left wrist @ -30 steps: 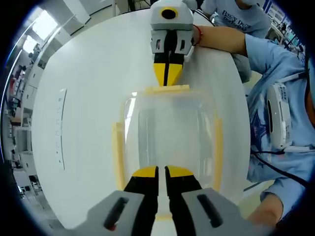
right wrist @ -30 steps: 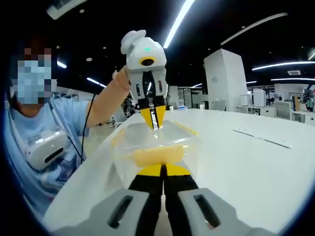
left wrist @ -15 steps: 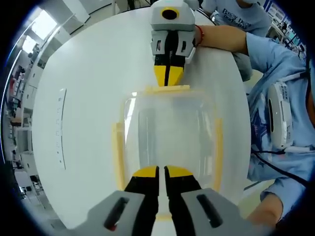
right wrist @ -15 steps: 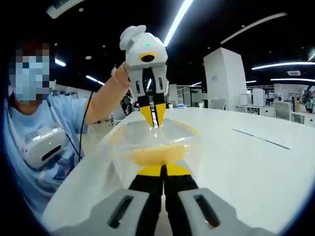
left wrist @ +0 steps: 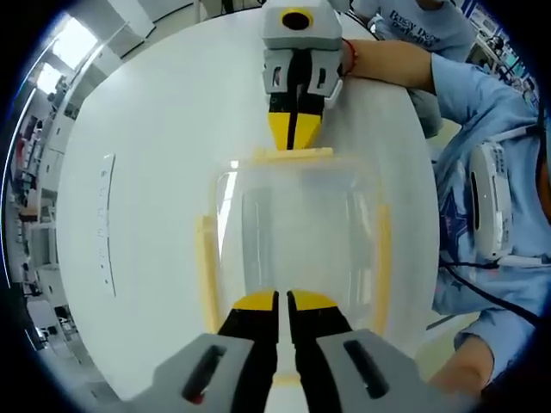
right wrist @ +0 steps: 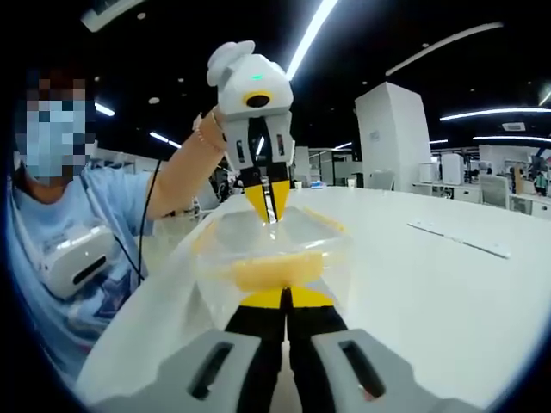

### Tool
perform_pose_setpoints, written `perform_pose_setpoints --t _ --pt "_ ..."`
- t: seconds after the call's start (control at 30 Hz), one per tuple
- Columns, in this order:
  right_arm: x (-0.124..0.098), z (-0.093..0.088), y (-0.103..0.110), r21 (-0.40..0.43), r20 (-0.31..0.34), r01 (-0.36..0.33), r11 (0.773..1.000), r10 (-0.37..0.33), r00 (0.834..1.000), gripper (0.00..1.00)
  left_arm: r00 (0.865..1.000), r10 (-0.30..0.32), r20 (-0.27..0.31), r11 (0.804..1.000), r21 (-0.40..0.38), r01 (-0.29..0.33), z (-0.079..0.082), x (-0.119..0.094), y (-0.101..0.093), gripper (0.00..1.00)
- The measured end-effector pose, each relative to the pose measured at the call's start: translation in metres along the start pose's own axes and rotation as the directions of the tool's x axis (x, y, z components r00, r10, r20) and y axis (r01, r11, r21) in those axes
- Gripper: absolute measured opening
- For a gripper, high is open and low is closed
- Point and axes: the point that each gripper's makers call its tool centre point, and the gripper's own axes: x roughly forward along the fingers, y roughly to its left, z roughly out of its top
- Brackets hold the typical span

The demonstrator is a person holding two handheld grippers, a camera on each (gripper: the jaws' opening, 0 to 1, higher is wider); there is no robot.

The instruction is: Snap each plastic latch of the storage box into its locked position after aligning the lid with the box until every specified latch is closed and the lid sits flush.

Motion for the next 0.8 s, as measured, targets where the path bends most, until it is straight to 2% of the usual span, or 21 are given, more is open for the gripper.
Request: perform_pose_setpoints --t 0.07,0.17,0.4,0.53,0.57,0.6,0.67,0.73,0.8 --pt "0.001 -0.001 0.002 -0.003 -0.017 0.007 1.0 -0.007 1.0 0.0 1.0 -0.002 -0.002 1.0 0.0 0.002 0.0 -0.001 0.0 0.03" --pt "0.0 -0.001 0.002 -0.064 -0.054 0.027 0.998 -0.031 0.998 0.0 1.0 -0.022 0.005 1.0 -0.017 0.022 0.0 -0.001 0.0 0.03" --pt "0.002 -0.001 0.002 -0.117 -0.089 0.054 0.992 -0.065 0.994 0.0 1.0 -0.03 0.0 0.999 -0.029 0.03 0.001 -0.002 -0.002 0.03" --pt "0.001 -0.002 -0.006 -0.105 -0.097 0.093 0.99 -0.104 0.99 0.0 1.0 -0.029 -0.001 0.999 -0.03 0.029 -0.001 -0.003 -0.002 0.03" --pt "-0.001 -0.008 -0.009 -0.106 -0.138 0.105 0.989 -0.12 0.983 0.0 0.999 -0.034 0.007 0.999 -0.04 0.034 0.0 -0.003 -0.002 0.03" --pt "-0.004 -0.015 -0.019 -0.14 -0.181 0.152 0.978 -0.177 0.967 0.0 0.999 -0.038 0.014 0.998 -0.058 0.039 -0.001 -0.003 0.0 0.03" --pt "-0.007 -0.015 -0.025 -0.145 -0.183 0.18 0.973 -0.205 0.962 0.0 0.999 -0.038 0.014 0.998 -0.058 0.039 -0.001 -0.003 -0.001 0.03" --pt "-0.015 -0.005 -0.035 -0.085 -0.133 0.234 0.968 -0.244 0.961 0.0 0.999 -0.031 0.012 0.998 -0.054 0.032 0.0 -0.003 -0.001 0.03" --pt "-0.026 0.001 -0.046 -0.108 -0.139 0.296 0.949 -0.31 0.941 0.0 1.0 -0.024 0.018 0.998 -0.049 0.025 0.0 -0.004 -0.001 0.03"
